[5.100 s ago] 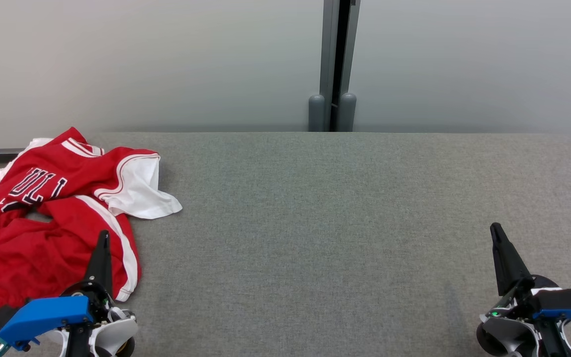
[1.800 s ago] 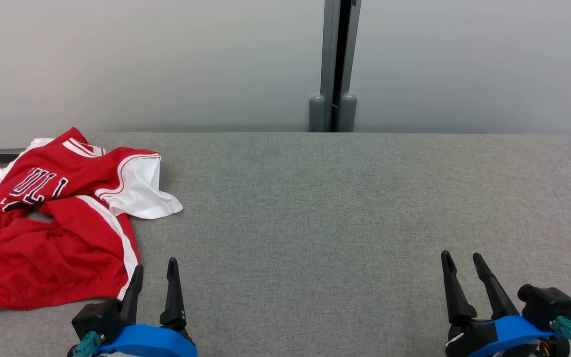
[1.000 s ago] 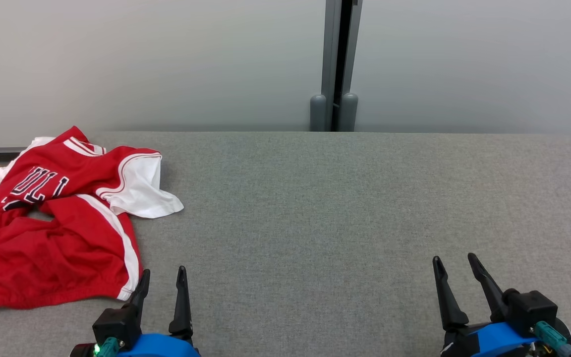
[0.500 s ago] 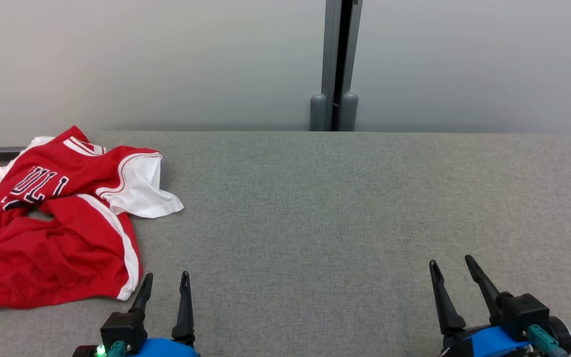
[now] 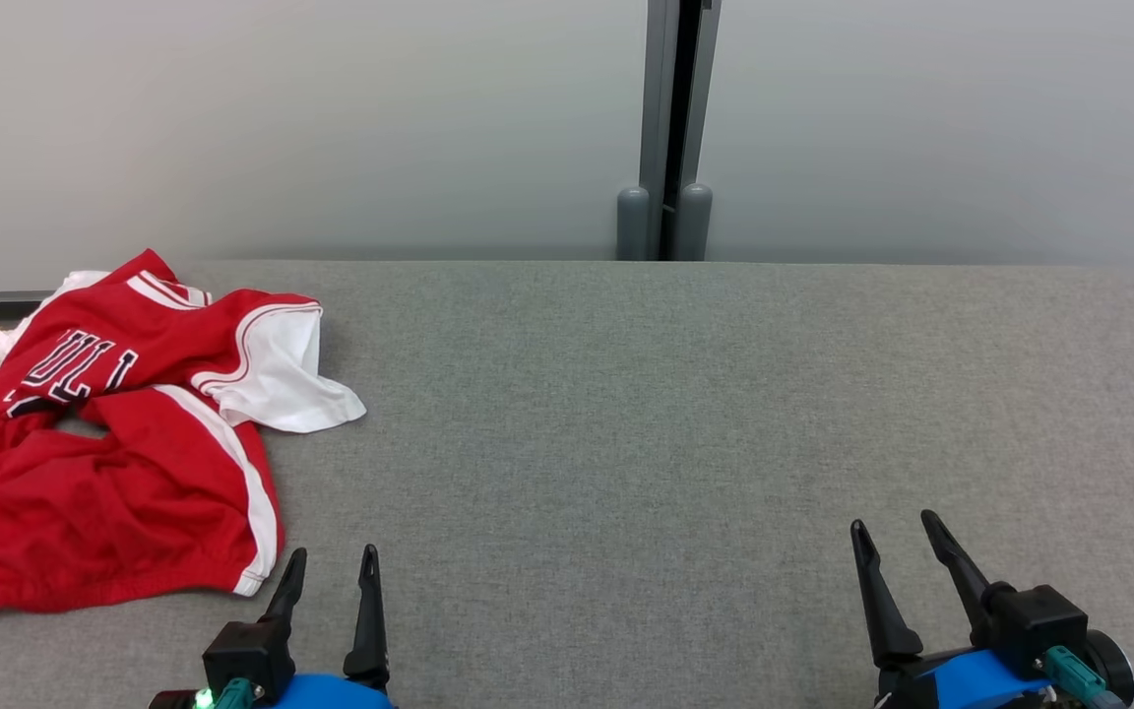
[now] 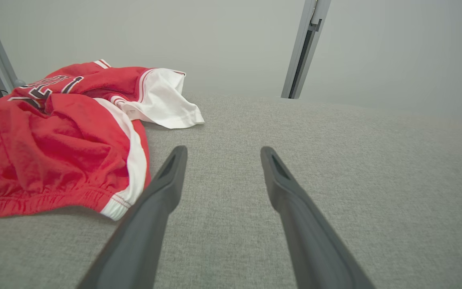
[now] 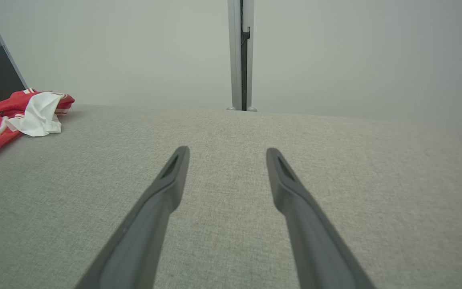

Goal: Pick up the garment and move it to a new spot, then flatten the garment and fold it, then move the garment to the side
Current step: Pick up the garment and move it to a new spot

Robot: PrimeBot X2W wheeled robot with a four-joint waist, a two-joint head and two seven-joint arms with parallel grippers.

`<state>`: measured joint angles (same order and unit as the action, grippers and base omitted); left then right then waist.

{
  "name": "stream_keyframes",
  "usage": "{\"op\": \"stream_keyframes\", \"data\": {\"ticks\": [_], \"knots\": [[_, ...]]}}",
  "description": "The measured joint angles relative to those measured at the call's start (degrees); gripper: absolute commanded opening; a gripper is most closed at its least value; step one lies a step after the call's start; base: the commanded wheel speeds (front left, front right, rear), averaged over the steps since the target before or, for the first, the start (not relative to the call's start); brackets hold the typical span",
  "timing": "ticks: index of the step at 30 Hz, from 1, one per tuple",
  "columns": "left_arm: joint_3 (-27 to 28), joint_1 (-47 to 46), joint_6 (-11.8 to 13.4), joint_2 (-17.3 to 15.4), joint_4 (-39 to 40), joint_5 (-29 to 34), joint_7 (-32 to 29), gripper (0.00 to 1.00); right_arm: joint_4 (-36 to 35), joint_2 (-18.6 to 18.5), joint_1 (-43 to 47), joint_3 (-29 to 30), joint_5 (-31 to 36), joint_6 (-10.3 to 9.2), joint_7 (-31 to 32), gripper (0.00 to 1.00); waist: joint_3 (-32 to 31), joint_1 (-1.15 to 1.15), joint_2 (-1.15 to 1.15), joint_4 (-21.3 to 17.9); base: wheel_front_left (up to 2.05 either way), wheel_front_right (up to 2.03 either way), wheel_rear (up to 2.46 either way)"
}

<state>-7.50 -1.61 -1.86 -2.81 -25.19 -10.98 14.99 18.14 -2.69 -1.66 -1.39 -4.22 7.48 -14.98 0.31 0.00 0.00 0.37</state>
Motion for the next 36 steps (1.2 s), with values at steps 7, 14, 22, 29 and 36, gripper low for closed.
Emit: {"op": "stream_keyframes", "data": {"ticks": [7, 14, 22, 29, 36], "knots": [[-0.9, -0.9, -0.02, -0.01, -0.49, -0.2, 0.01, 1.0, 0.09, -0.04, 1.17, 1.8, 0.32, 0.01, -0.03, 1.0, -0.97, 0.0, 0.0, 2.83, 0.0, 0.0, 0.0], [-0.51, -0.92, 0.37, -0.29, -0.54, -0.03, 0.01, 1.0, -0.07, -0.09, 1.31, 2.44, 0.68, 0.0, -0.05, 1.0, -2.14, 0.0, 0.0, 10.35, 0.0, 0.0, 0.0], [-0.23, -0.83, 0.3, -0.45, -0.59, 0.26, 0.01, 1.0, -0.13, -0.02, 0.84, -0.22, -0.51, 0.01, -0.05, 1.0, -2.18, 0.0, 0.0, 19.88, 0.0, 0.0, 0.0], [0.79, -0.21, 0.31, -0.54, -0.55, 0.36, 0.01, 1.0, 0.36, -0.04, 0.71, -1.77, -0.97, 0.01, -0.05, 1.0, -0.82, 0.0, 0.0, 24.4, 0.0, 0.0, 0.0], [3.59, -0.33, 1.55, -1.86, 1.52, 0.31, 0.0, 1.0, 0.07, -0.03, -0.02, -2.21, -0.7, 0.01, -0.05, 1.0, 0.48, 0.0, 0.0, 23.97, 0.0, 0.0, 0.0]]}}
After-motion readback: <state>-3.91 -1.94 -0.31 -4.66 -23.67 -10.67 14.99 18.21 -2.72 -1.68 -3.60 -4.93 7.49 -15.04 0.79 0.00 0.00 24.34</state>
